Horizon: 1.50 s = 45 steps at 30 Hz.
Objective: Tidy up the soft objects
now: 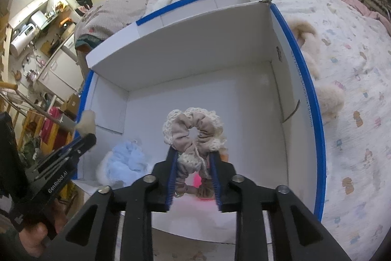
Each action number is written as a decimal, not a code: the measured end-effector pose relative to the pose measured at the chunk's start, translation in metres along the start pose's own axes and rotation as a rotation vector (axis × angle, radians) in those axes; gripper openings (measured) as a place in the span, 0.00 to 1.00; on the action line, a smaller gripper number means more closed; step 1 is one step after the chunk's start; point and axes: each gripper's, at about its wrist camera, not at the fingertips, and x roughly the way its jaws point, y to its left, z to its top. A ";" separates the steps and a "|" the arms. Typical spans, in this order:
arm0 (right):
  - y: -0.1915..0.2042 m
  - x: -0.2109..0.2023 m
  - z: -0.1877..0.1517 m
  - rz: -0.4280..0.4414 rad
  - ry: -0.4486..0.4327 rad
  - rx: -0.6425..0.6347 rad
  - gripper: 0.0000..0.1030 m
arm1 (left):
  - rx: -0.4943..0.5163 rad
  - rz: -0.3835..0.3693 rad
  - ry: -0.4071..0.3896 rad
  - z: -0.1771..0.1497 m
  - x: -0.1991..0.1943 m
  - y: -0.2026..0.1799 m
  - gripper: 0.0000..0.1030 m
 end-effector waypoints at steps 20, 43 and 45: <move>0.014 -0.035 0.008 -0.002 -0.228 0.016 1.00 | -0.045 0.081 -0.146 0.007 -0.042 0.012 0.73; 0.058 -0.079 -0.062 -0.107 -0.284 -0.179 1.00 | -0.080 0.068 -0.175 -0.048 -0.113 0.052 0.99; 0.054 -0.083 -0.068 -0.081 -0.291 -0.147 1.00 | -0.088 0.036 -0.183 -0.055 -0.118 0.051 0.99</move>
